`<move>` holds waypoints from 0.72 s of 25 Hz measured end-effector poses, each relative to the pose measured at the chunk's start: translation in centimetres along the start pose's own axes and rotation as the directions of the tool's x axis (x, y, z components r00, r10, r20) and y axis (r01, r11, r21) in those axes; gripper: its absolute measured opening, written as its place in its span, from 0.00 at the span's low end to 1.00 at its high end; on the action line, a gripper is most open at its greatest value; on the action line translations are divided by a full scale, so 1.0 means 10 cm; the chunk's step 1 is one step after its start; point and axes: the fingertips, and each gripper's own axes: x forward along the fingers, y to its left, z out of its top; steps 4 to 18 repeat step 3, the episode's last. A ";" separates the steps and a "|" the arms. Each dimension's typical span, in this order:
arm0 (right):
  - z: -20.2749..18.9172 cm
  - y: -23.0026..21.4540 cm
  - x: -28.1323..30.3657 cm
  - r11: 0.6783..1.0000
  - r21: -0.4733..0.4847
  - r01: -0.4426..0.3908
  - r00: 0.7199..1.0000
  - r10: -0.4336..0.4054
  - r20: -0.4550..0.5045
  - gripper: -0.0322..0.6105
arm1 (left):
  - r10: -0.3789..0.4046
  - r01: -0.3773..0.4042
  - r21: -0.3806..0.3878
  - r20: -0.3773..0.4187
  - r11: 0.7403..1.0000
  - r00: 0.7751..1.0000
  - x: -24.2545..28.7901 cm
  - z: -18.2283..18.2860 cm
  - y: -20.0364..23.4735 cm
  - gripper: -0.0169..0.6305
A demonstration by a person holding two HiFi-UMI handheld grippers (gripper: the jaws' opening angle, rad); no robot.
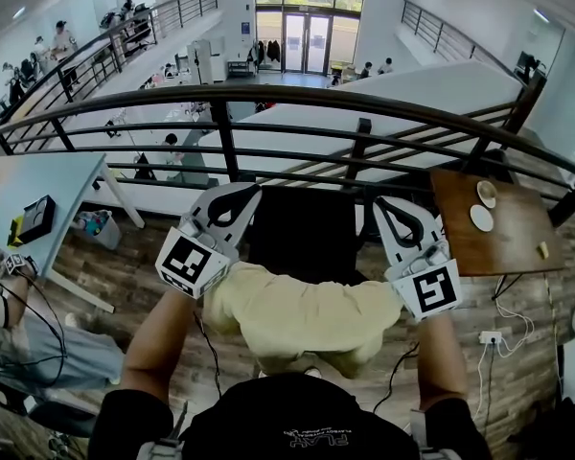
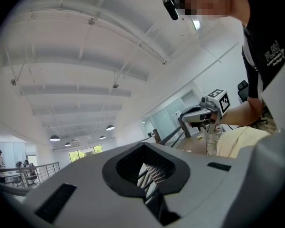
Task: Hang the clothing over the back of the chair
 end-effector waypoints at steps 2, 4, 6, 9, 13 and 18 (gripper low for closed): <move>-0.01 0.00 -0.01 1.000 -0.002 -0.004 1.000 0.004 -0.009 0.08 | 0.002 -0.002 0.006 -0.001 1.000 1.000 -0.01 0.01 0.00 0.05; -0.02 0.00 -0.01 1.000 -0.004 -0.007 1.000 0.007 -0.013 0.08 | 0.003 -0.003 0.008 -0.001 1.000 1.000 -0.01 0.01 0.00 0.05; -0.02 0.00 -0.01 1.000 -0.004 -0.007 1.000 0.007 -0.013 0.08 | 0.003 -0.003 0.008 -0.001 1.000 1.000 -0.01 0.01 0.00 0.05; -0.02 0.00 -0.01 1.000 -0.004 -0.007 1.000 0.007 -0.013 0.08 | 0.003 -0.003 0.008 -0.001 1.000 1.000 -0.01 0.01 0.00 0.05; -0.02 0.00 -0.01 1.000 -0.004 -0.007 1.000 0.007 -0.013 0.08 | 0.003 -0.003 0.008 -0.001 1.000 1.000 -0.01 0.01 0.00 0.05; -0.02 0.00 -0.01 1.000 -0.004 -0.007 1.000 0.007 -0.013 0.08 | 0.003 -0.003 0.008 -0.001 1.000 1.000 -0.01 0.01 0.00 0.05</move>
